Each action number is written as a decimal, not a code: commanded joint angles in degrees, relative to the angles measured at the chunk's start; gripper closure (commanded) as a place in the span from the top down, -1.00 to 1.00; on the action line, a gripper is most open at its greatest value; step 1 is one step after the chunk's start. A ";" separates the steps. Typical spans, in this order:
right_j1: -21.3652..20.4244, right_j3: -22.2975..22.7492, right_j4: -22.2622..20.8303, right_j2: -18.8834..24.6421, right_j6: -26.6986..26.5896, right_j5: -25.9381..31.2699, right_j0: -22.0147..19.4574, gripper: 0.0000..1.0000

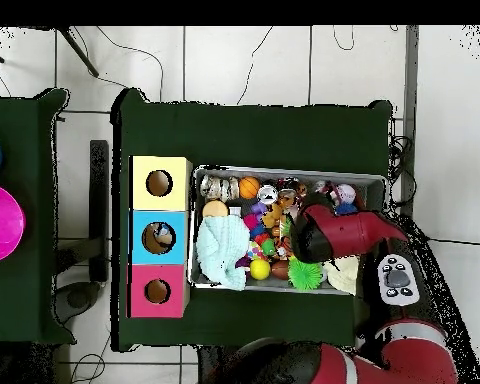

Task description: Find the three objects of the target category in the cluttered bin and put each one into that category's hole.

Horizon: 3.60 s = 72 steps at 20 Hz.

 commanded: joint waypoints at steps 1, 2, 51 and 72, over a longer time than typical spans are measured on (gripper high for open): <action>3.47 4.66 -0.58 1.35 2.41 7.51 -3.45 1.00; 3.68 4.47 -0.57 1.30 2.57 7.37 -3.40 1.00; -9.52 14.11 4.58 4.82 -0.33 16.11 -3.68 -1.00; -3.74 10.79 4.90 0.75 8.56 6.04 0.60 -1.00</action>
